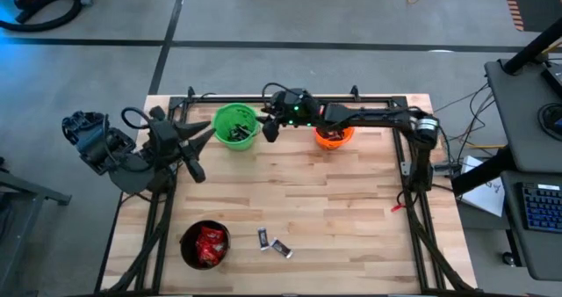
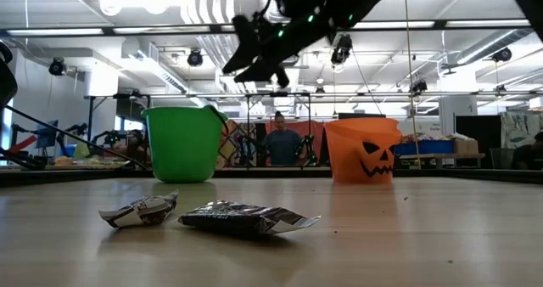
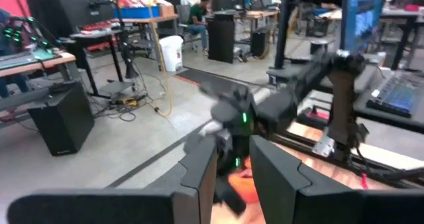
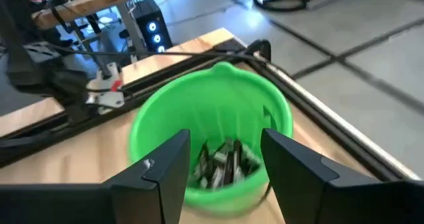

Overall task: Sort candy
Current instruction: Put the black chocolate into the green bucket

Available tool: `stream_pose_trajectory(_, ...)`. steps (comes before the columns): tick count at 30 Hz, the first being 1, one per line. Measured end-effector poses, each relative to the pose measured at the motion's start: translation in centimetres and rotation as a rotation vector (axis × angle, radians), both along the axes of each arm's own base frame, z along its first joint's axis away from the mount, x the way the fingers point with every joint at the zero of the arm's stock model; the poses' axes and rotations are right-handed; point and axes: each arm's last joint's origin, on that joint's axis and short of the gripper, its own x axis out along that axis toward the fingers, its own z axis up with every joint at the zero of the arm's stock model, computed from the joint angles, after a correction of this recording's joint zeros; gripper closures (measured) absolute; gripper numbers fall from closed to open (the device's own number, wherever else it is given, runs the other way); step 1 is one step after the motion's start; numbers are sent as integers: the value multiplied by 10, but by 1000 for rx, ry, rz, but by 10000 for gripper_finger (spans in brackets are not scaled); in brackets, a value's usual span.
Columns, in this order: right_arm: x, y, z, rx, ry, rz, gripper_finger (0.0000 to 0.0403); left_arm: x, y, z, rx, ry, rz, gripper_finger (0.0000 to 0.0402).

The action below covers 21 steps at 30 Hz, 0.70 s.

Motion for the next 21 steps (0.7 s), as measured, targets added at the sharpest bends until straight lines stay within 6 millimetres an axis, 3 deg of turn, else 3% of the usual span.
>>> stream_pose_trajectory(7, -37, 31, 53, 84, 42, 24, 231, 18, -11, -11, -56, 40, -63, 324)
stream_pose_trajectory(14, -71, 78, 114, 105, -119, 103, 247, 48, -16, -29, -167, 151, -174, 324)
stream_pose_trajectory(21, -94, 113, 140, 130, -179, 158, 266, 83, -13, -51, -386, 268, -274, 324)
